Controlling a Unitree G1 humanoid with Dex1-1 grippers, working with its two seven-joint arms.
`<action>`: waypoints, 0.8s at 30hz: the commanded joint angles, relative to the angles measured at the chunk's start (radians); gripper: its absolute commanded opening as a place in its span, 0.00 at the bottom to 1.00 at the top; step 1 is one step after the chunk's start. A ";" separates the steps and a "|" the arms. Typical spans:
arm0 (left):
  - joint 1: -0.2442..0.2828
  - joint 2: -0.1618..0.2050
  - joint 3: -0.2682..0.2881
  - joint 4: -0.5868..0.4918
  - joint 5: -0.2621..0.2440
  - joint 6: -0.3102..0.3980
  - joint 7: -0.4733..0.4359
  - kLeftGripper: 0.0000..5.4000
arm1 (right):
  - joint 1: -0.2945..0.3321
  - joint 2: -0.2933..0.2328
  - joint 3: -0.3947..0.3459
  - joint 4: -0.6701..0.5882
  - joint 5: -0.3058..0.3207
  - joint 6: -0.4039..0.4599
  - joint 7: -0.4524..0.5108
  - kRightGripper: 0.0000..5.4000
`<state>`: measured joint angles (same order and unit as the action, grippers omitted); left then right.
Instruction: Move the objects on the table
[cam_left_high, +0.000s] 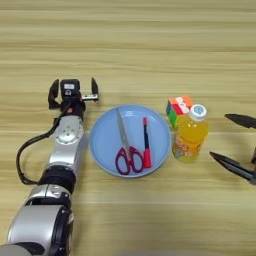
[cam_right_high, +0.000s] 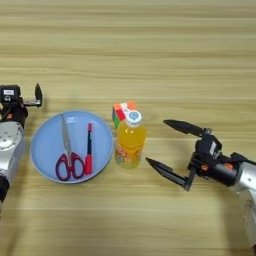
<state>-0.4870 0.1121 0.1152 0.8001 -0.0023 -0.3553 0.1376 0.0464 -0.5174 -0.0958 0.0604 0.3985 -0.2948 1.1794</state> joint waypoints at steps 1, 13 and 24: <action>-0.001 0.004 0.000 0.000 0.008 0.016 0.000 1.00 | -0.032 0.005 0.030 -0.015 -0.021 0.014 -0.036 1.00; 0.002 0.006 0.001 -0.004 0.007 0.017 -0.003 1.00 | -0.049 0.025 0.079 -0.024 -0.018 0.047 -0.084 1.00; 0.003 0.005 0.000 -0.006 0.007 0.018 -0.004 1.00 | -0.091 0.073 0.136 -0.004 -0.046 0.100 -0.166 1.00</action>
<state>-0.4868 0.1127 0.1153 0.7993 -0.0028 -0.3553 0.1343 -0.0285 -0.4508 0.0310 0.0515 0.3673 -0.2119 1.0282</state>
